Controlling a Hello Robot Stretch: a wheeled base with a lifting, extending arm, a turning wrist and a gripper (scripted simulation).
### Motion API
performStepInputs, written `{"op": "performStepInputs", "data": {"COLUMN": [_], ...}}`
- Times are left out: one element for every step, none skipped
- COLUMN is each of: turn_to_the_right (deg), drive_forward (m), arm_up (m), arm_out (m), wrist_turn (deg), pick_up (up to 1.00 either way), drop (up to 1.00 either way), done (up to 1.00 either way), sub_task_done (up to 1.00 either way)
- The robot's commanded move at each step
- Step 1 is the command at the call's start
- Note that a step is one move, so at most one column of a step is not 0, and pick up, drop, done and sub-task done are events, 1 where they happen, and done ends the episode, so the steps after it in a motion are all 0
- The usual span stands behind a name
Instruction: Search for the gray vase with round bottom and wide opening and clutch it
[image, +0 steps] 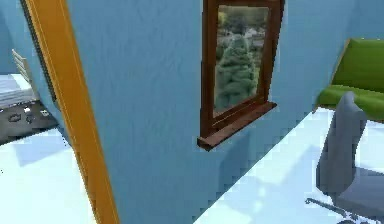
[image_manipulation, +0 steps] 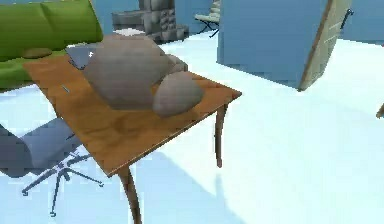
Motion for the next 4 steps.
{"op": "performStepInputs", "data": {"turn_to_the_right": [-45.0,-18.0,0.0,3.0], "drive_forward": [0.00,0.00,0.45,0.00], "arm_up": [0.00,0.00,0.00,0.00], "arm_out": [0.00,0.00,0.00,0.00], "wrist_turn": [0.0,0.0,0.0,0.0], "pick_up": [0.00,0.00,0.00,0.00], "drop": [0.00,0.00,0.00,0.00], "done": [0.00,0.00,0.00,0.00], "sub_task_done": [0.00,0.00,0.00,0.00]}}
